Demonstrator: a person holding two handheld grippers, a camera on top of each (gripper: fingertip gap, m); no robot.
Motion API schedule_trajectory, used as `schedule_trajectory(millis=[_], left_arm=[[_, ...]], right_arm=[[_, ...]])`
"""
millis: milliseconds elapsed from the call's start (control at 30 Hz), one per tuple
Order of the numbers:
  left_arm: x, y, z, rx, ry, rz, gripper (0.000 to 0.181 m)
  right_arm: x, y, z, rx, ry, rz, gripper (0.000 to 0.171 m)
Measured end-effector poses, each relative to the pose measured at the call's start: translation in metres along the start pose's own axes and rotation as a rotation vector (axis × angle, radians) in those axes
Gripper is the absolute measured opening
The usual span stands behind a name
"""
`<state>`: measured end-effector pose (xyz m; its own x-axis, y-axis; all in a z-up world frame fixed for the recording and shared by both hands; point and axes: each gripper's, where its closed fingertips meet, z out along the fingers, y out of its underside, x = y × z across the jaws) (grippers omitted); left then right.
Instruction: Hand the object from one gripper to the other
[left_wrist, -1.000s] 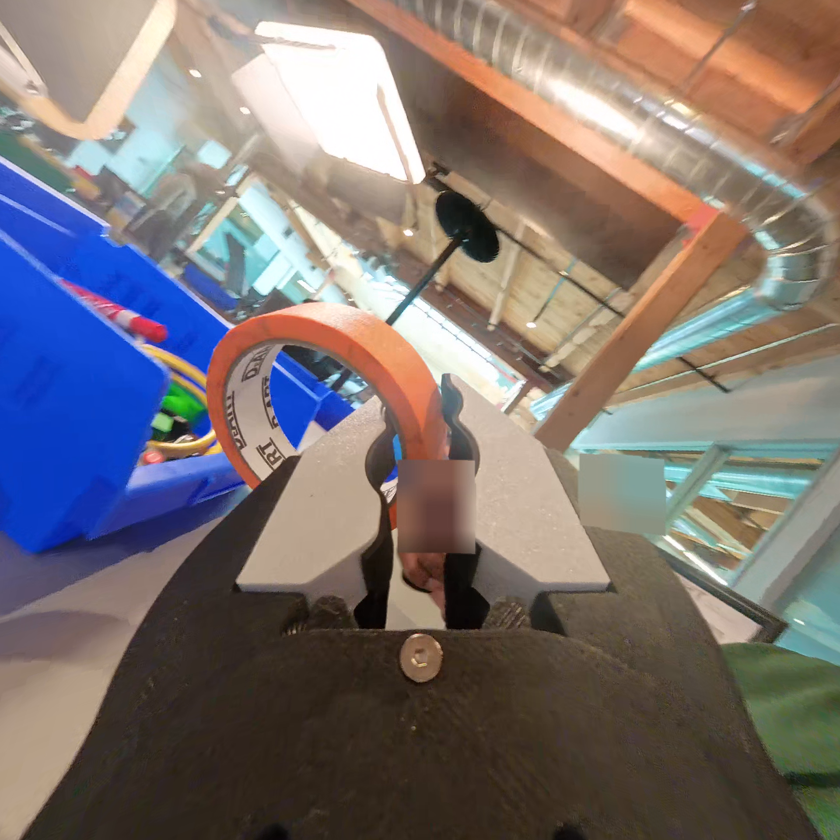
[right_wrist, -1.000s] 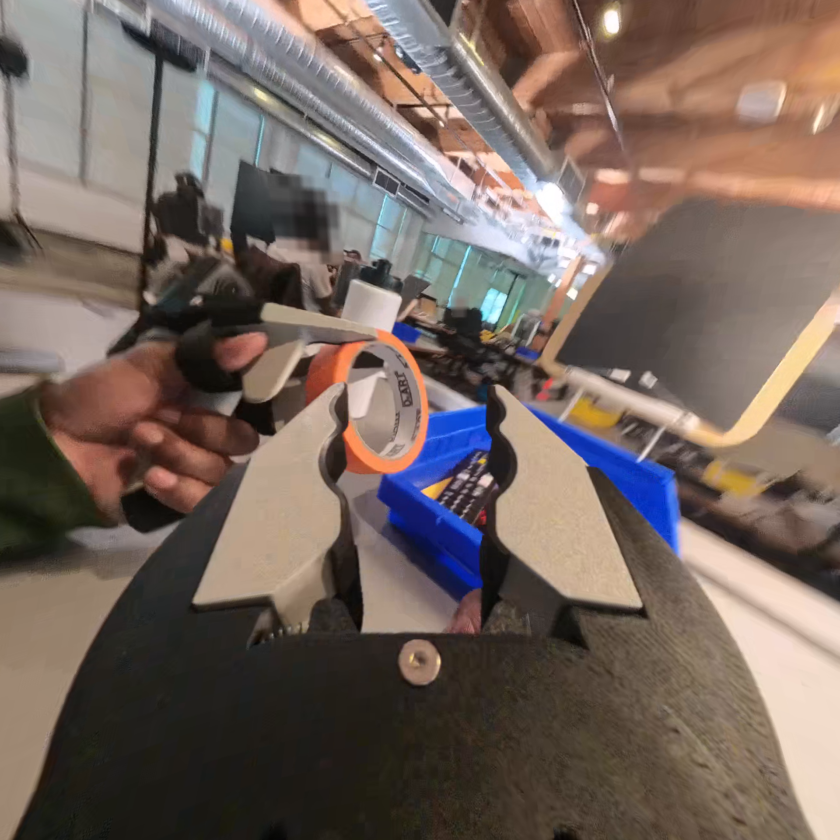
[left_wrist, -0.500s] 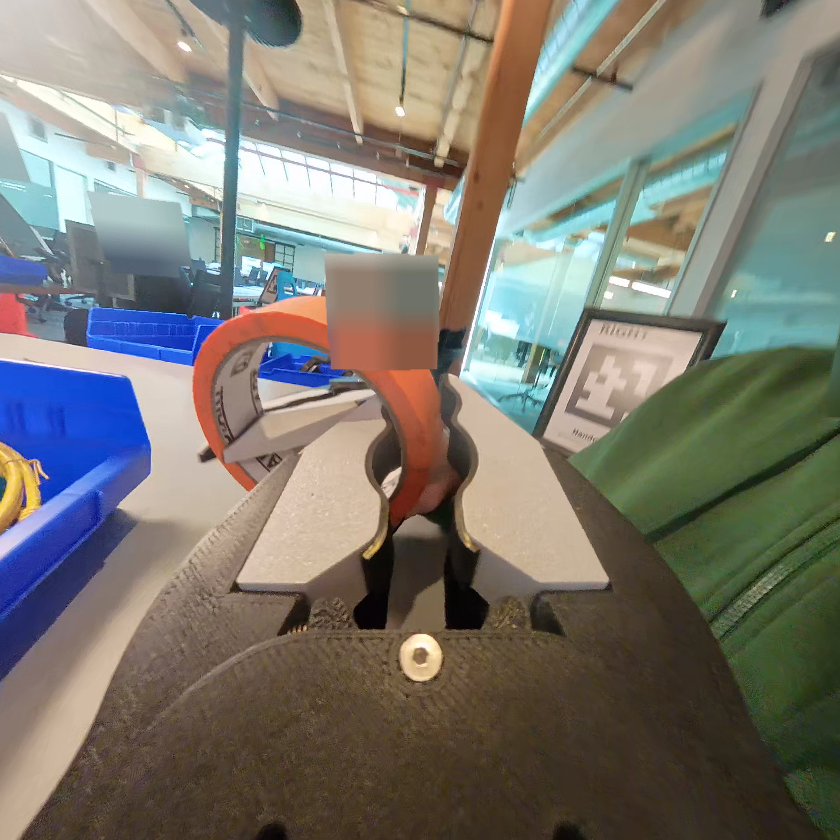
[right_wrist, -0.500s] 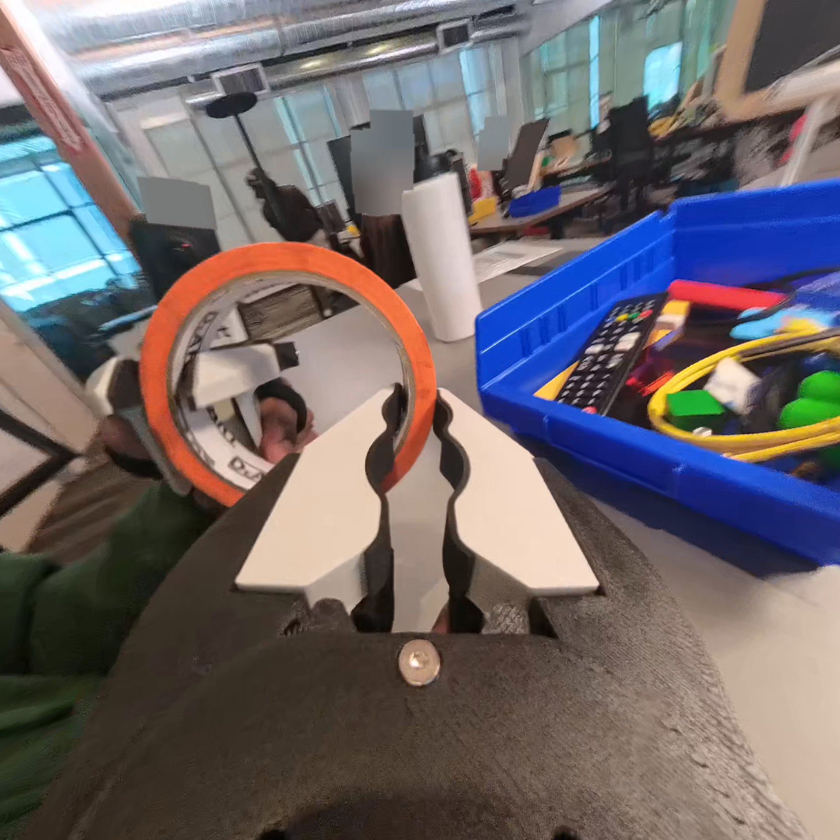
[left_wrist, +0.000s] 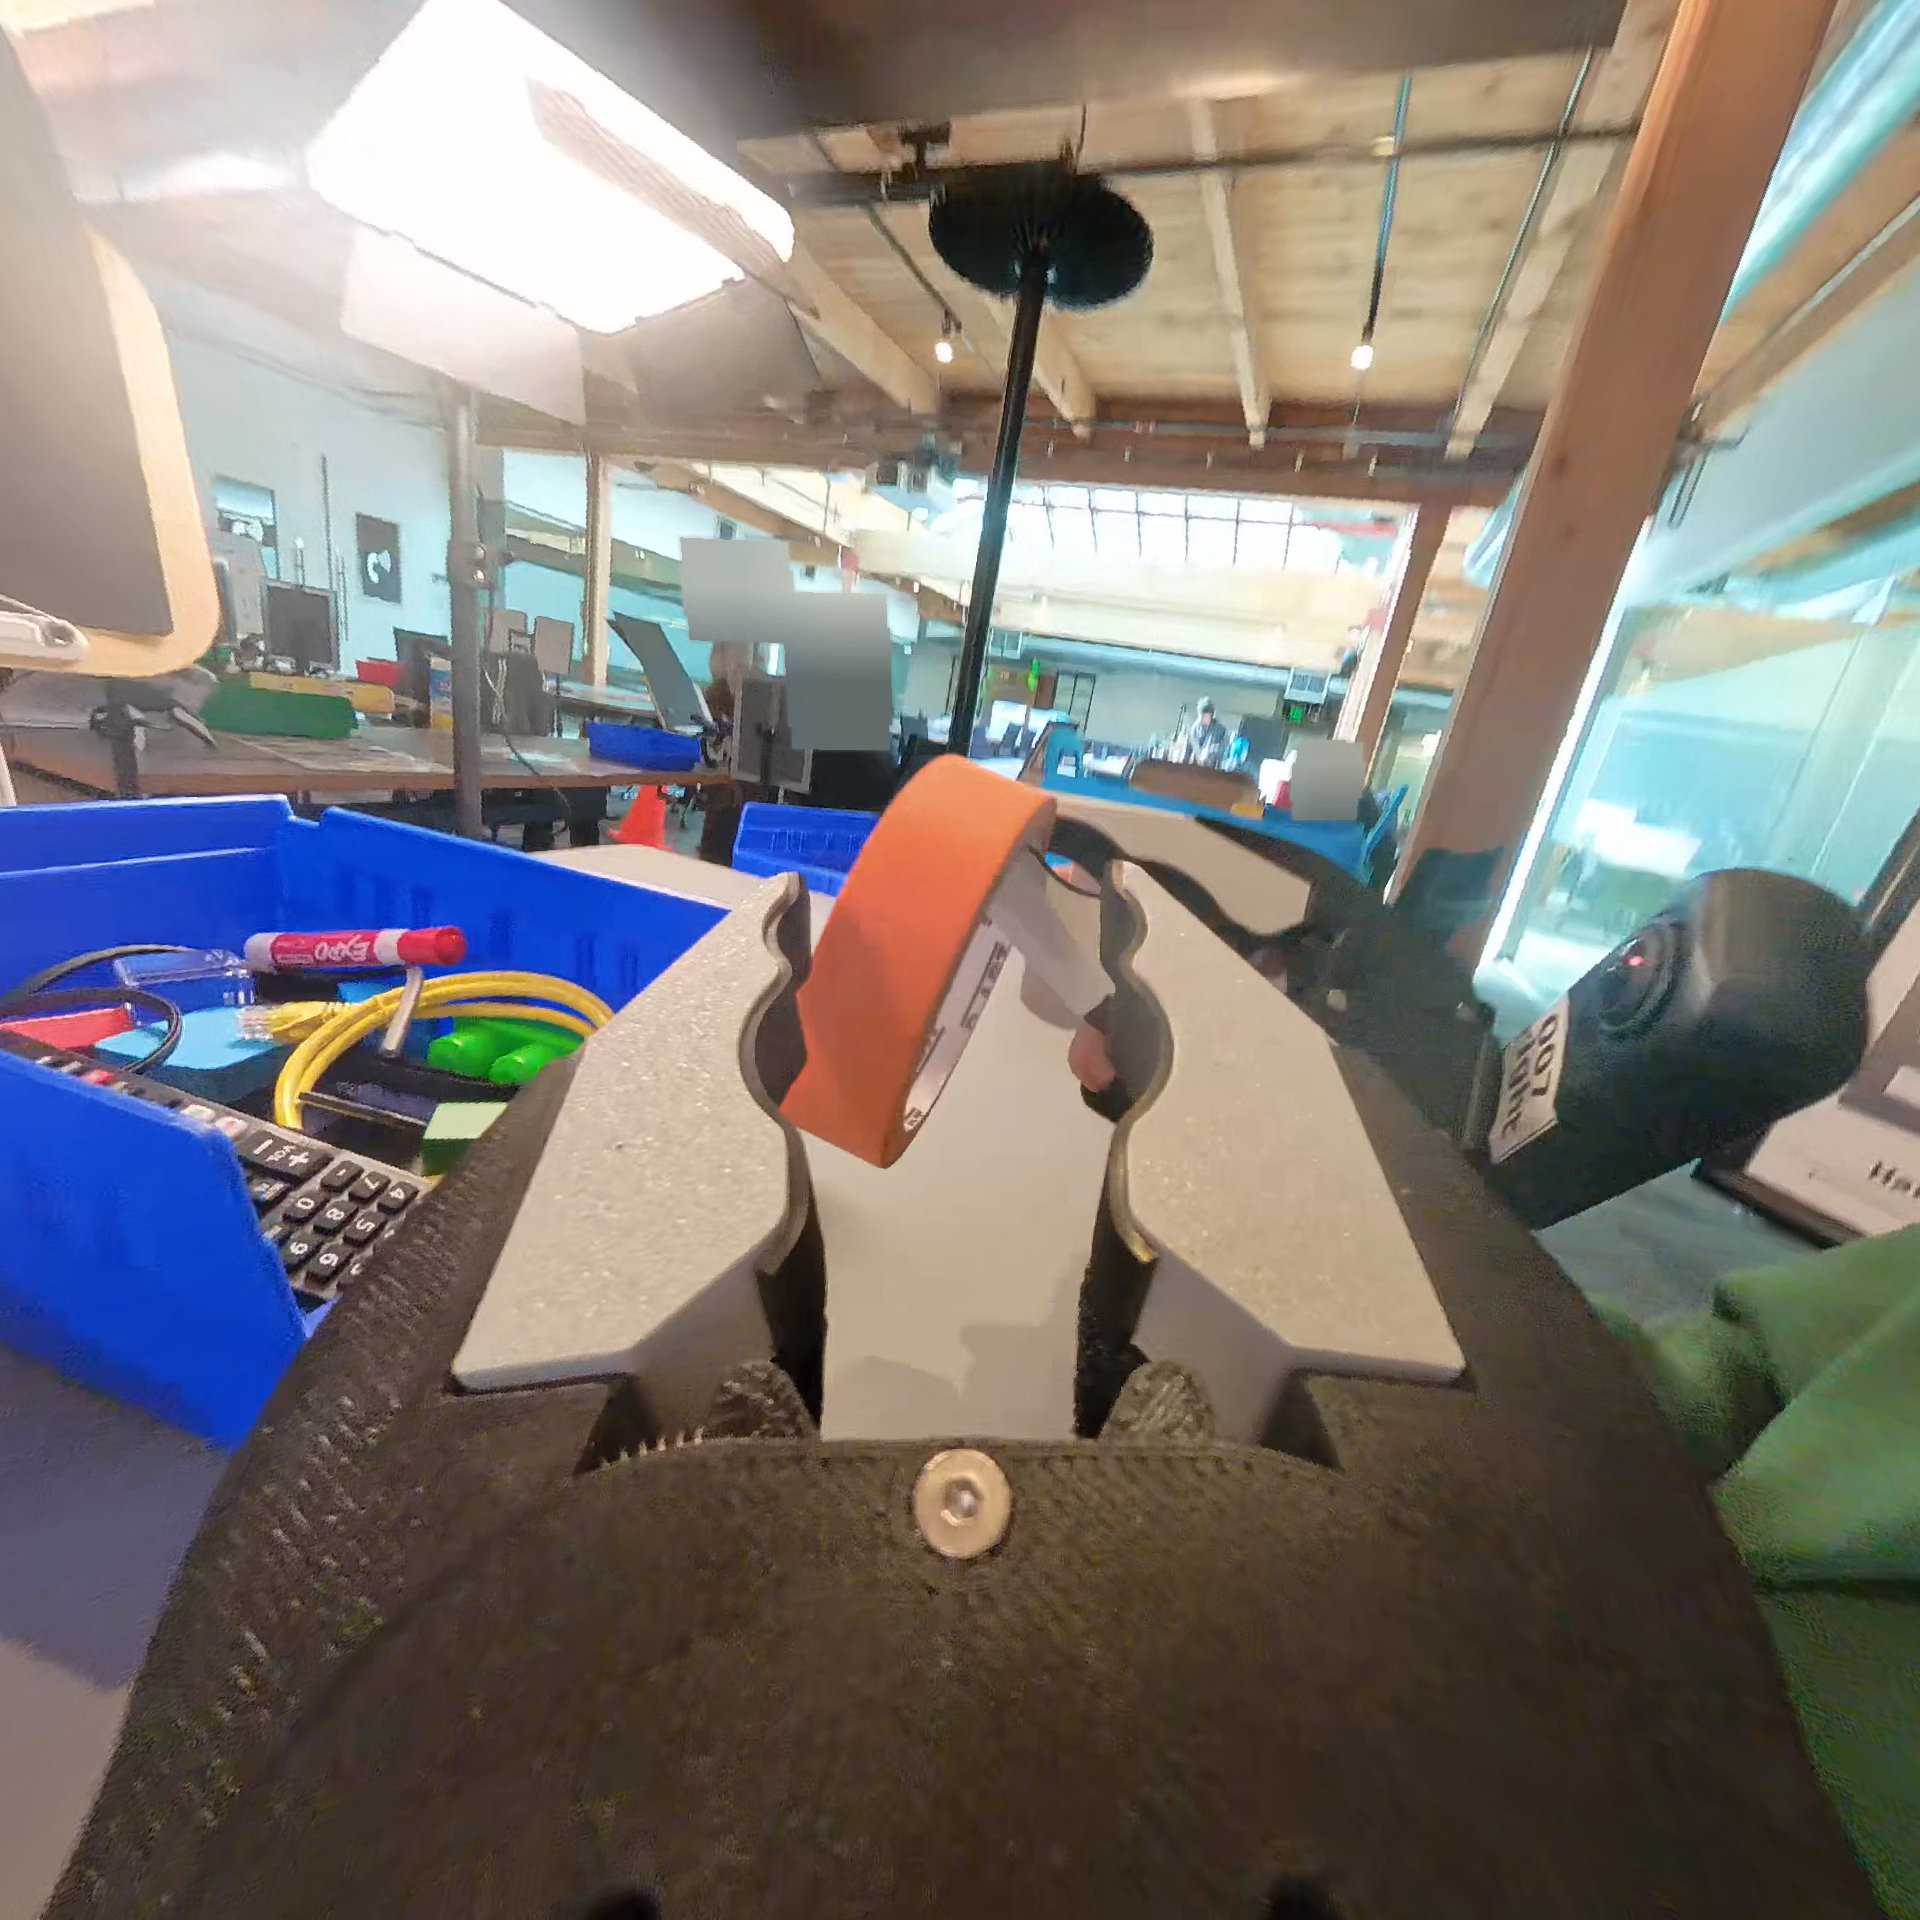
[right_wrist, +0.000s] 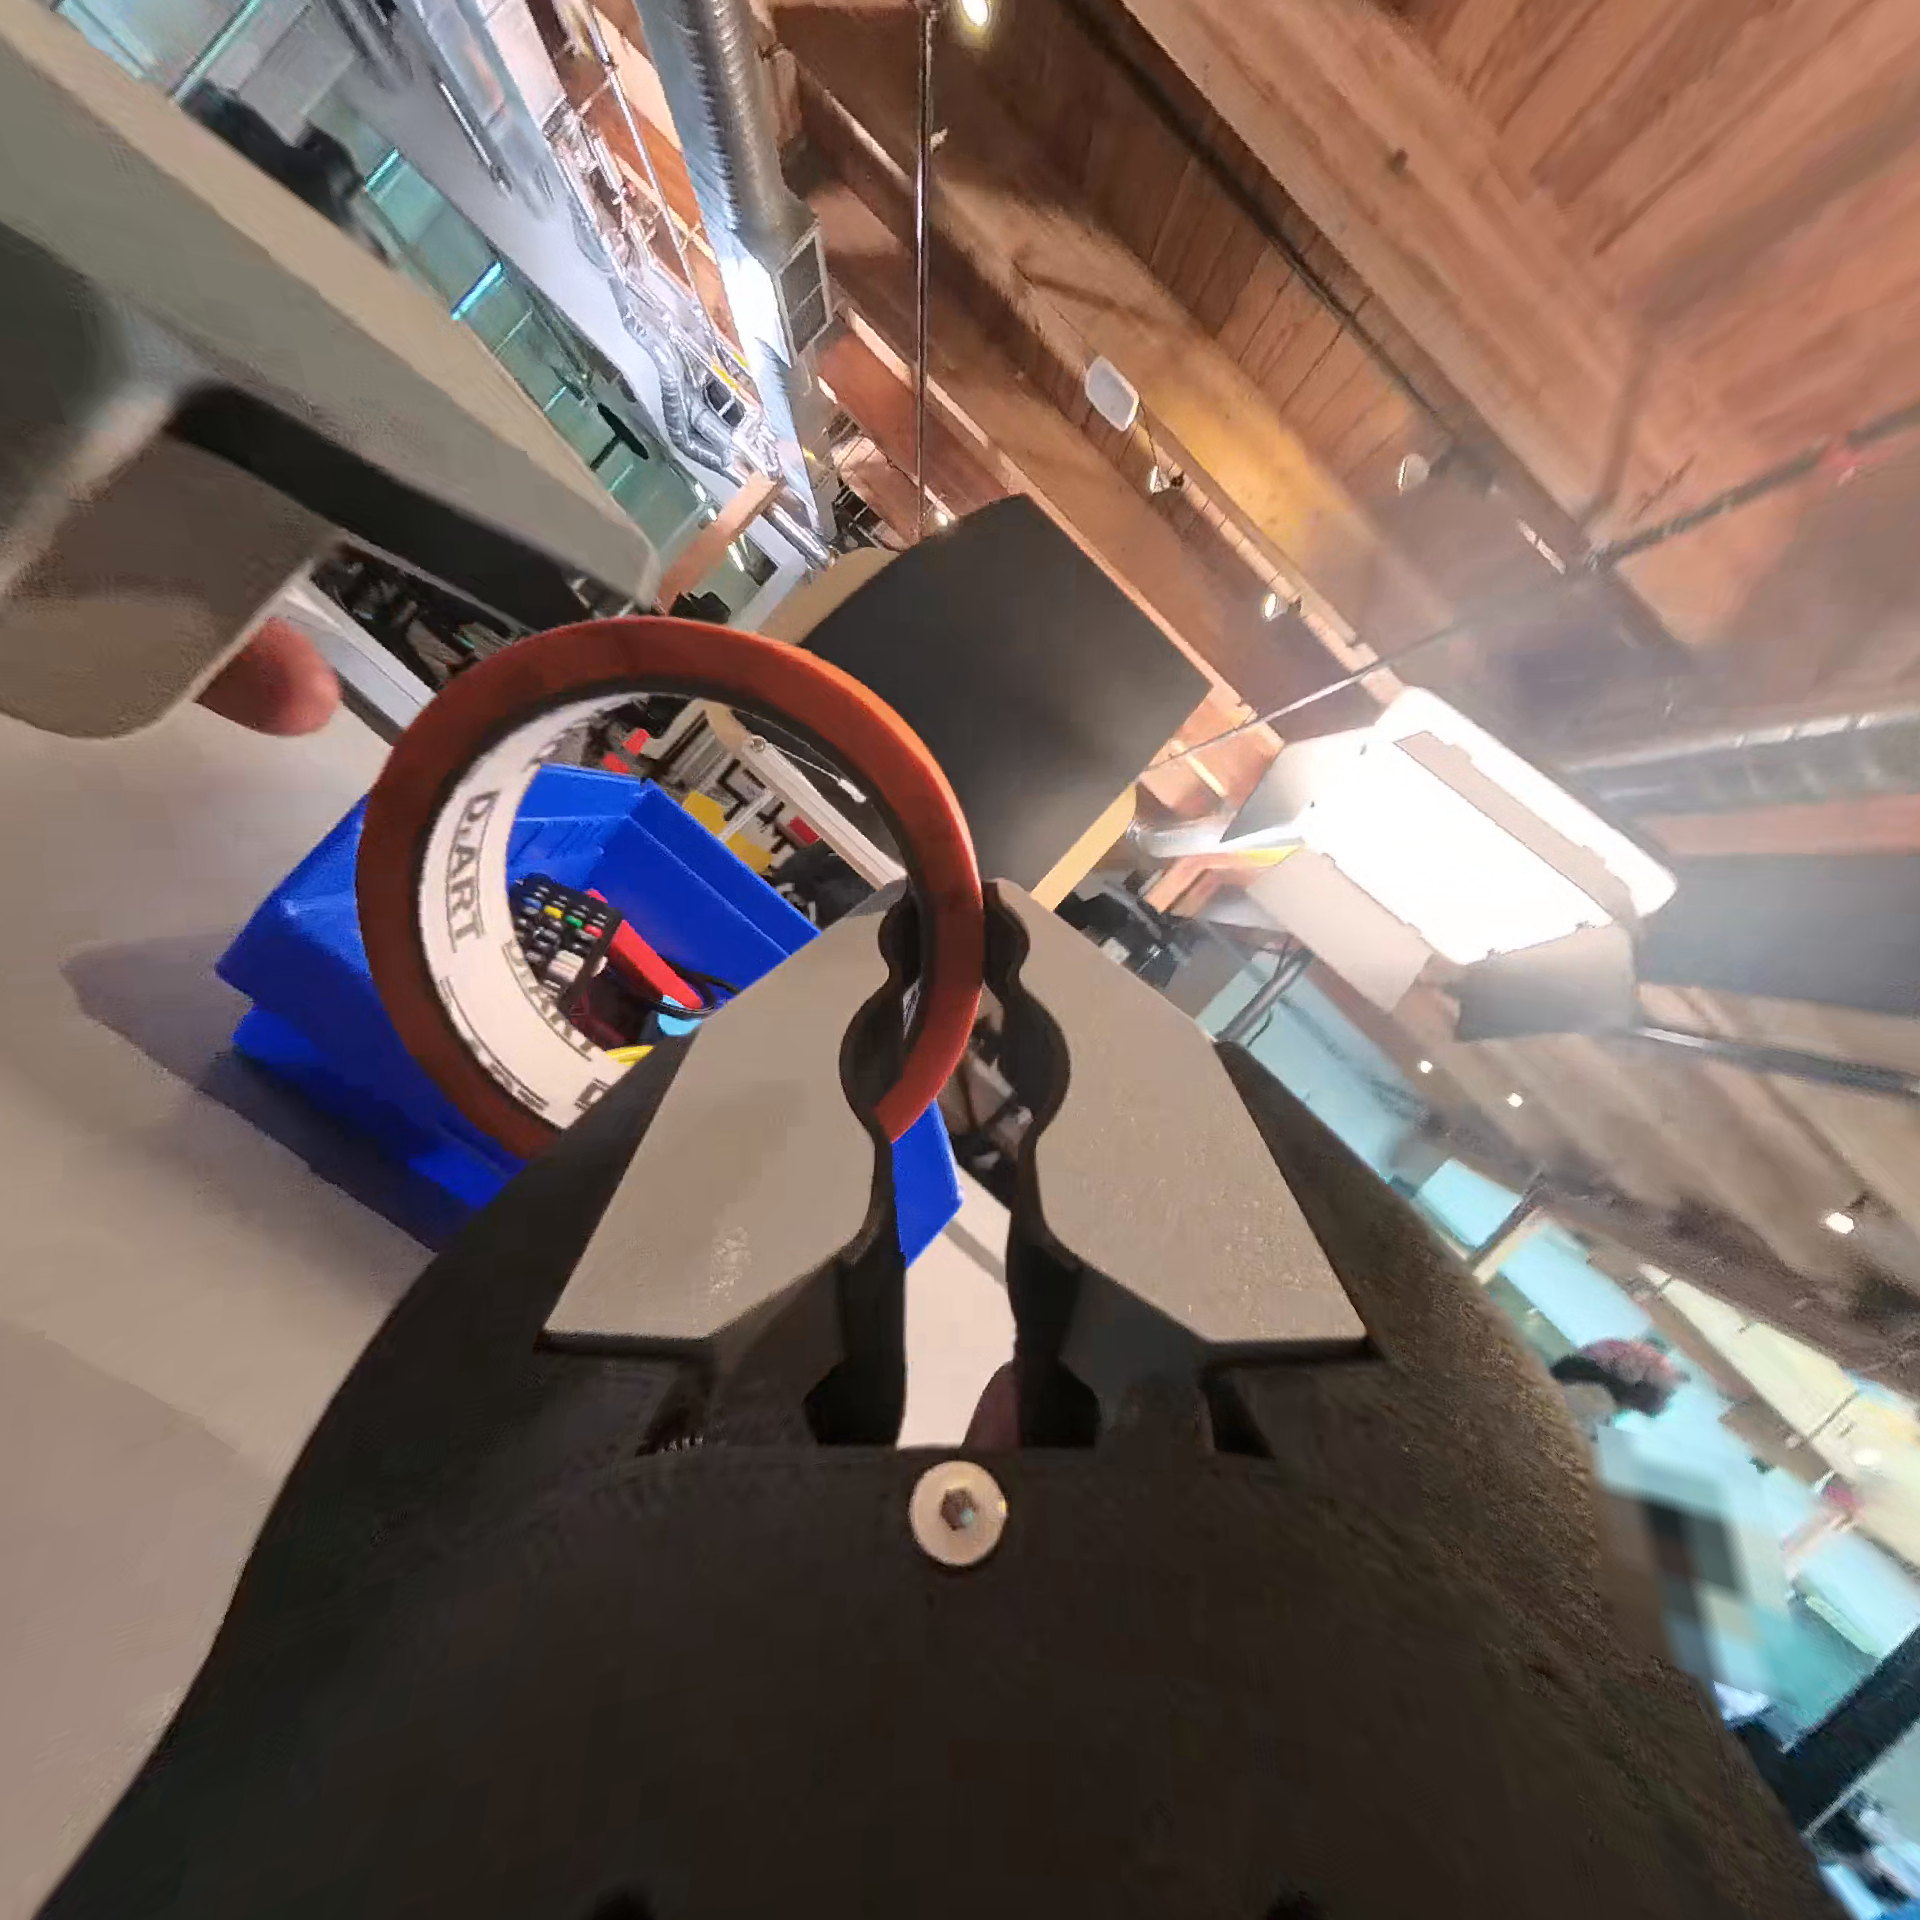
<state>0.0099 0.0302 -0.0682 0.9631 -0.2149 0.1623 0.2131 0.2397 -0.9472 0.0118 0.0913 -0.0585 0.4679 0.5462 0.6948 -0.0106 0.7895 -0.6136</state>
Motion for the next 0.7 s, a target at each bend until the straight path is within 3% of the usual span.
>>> schedule_trajectory(millis=[133,300,500,700], left_arm=[[-0.004,0.012,0.002,-0.064,-0.041,0.069,0.038],[-0.007,0.011,0.001,-0.077,-0.052,0.064,0.034],[-0.040,-0.005,-0.014,0.022,-0.189,-0.072,0.030],[-0.062,-0.027,-0.037,0.243,-0.156,-0.370,0.030]], right_arm=[[-0.004,-0.011,-0.004,0.069,-0.027,0.010,0.012],[-0.006,-0.012,-0.004,0.086,-0.076,0.104,0.017],[-0.019,-0.028,-0.010,0.177,-0.182,0.154,0.043],[-0.047,-0.035,-0.016,0.197,-0.389,0.245,0.092]])
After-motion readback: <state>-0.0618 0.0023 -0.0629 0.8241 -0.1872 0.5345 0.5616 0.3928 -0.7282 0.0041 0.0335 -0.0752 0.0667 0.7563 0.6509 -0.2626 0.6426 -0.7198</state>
